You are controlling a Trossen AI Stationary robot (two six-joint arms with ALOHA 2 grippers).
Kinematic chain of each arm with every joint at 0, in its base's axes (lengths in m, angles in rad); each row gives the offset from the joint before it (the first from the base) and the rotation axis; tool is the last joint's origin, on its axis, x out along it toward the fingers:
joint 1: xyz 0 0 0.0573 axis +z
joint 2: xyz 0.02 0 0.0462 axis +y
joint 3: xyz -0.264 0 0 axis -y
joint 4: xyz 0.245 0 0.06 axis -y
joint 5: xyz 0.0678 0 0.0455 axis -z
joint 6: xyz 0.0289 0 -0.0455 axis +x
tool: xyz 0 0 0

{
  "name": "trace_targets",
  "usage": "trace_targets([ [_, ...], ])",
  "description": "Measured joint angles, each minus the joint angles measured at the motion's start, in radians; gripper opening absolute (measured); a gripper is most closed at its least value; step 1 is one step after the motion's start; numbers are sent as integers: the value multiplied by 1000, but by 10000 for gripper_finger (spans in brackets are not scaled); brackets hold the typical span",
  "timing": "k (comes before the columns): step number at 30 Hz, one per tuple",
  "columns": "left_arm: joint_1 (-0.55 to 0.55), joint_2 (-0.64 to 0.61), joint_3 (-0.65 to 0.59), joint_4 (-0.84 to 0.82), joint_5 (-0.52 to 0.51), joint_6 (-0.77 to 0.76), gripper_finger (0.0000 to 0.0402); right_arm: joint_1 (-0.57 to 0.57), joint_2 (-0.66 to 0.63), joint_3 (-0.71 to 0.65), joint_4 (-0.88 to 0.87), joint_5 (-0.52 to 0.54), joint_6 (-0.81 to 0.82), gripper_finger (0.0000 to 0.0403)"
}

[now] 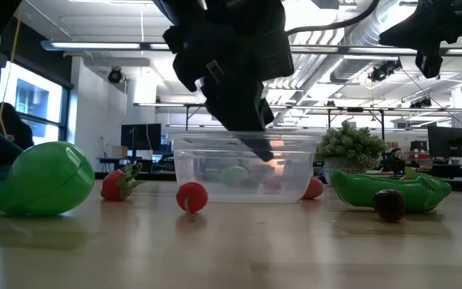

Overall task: Pick and placing Produce into tupperware
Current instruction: Move the transparent bin to the center of the table, then put the red strawberry into the transparent bin

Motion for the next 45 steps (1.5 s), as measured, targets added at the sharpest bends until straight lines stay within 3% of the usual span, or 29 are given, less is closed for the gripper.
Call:
trace_targets([
  [6,20,0,13,-13,-1,-16,3,0,0,0,0,-8,1,32],
  [10,29,0,93,-89,-23,22,3,0,0,0,0,-9,0,32],
  [13,31,-1,197,-232,-72,88,3,0,0,0,0,-14,0,32],
  [22,69,-2,601,-761,-355,280,3,0,0,0,1,-15,0,32],
  [26,120,-20,758,-918,-433,330,3,0,0,0,1,-17,0,32],
  [29,173,-76,808,-965,-453,353,3,0,0,0,1,-18,0,32],
  [34,293,-224,777,-976,-442,378,3,0,0,0,1,-18,0,32],
  [38,388,-355,696,-950,-369,408,3,0,0,0,1,-18,0,32],
  [45,486,-614,358,-737,-229,432,3,0,0,0,2,3,0,32],
])
